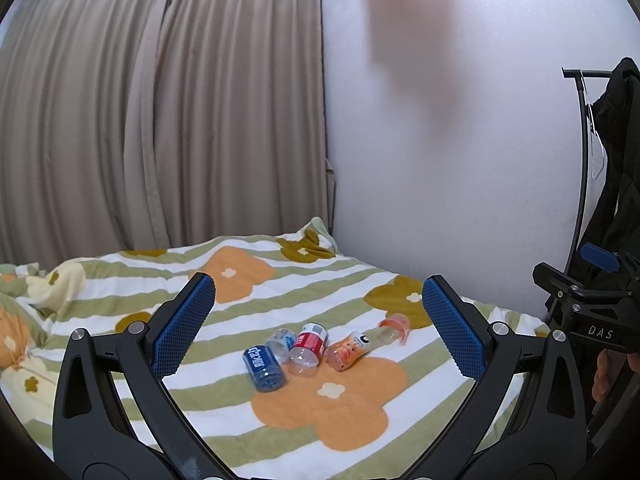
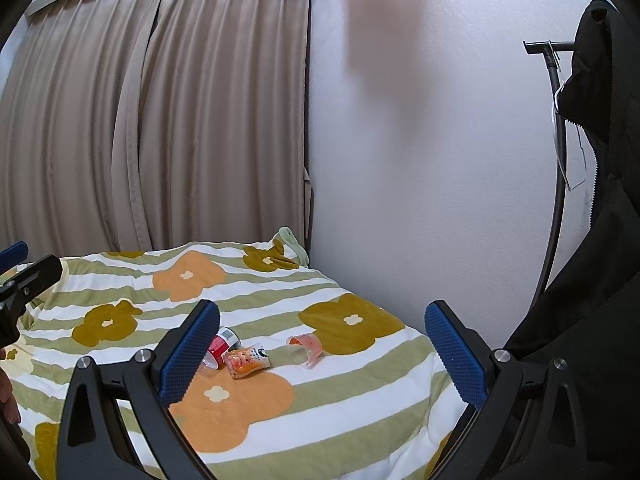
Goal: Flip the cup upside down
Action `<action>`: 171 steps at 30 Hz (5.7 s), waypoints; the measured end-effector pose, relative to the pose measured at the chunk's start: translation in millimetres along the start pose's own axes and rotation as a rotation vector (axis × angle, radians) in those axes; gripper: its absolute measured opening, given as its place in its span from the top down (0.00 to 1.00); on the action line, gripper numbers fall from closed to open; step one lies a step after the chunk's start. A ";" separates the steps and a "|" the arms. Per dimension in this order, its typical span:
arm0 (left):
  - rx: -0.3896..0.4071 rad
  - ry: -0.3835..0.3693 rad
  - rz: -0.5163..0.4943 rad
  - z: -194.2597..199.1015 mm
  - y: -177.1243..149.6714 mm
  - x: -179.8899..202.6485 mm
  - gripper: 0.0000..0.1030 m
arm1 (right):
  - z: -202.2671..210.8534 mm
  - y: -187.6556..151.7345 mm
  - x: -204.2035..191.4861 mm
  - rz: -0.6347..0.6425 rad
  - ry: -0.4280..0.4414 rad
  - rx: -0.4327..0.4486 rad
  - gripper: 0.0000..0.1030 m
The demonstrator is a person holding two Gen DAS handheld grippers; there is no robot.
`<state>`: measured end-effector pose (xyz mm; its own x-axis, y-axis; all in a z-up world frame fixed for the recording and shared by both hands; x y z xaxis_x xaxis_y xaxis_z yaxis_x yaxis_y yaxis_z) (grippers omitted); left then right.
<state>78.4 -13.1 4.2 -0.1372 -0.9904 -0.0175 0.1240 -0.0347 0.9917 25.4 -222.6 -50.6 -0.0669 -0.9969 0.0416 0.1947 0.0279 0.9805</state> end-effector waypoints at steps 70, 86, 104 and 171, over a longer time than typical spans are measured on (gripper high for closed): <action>-1.242 -0.549 -0.249 -329.0 -197.8 126.3 0.37 | -169.6 -148.3 -21.8 0.045 0.226 -0.381 0.01; -1.323 -0.425 -0.126 -231.1 -293.2 47.8 0.37 | -94.6 -168.6 -60.6 0.119 0.300 -0.446 0.01; -1.178 -0.349 -0.166 -219.1 -258.6 27.0 0.00 | -81.6 -149.9 -58.3 0.076 0.325 -0.461 0.01; -1.265 -0.399 -0.197 -219.4 -277.7 14.2 0.01 | -125.8 -155.6 -83.0 -0.247 0.507 -0.587 0.00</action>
<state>257.6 -46.9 -299.5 -0.5063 -0.8556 0.1075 0.8569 -0.4851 0.1742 123.7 -153.5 -230.8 0.2490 -0.8853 -0.3928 0.7228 -0.1001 0.6838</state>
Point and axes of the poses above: each gripper's, at about its wrist camera, not at the fingertips, and z roughly against the way its jaws point, x to its right, y to its top, the point moved 9 cm from there along -z, roughly the way its jaws point, and after that the axes turned 6 degrees about -y, right-handed, at the moved point
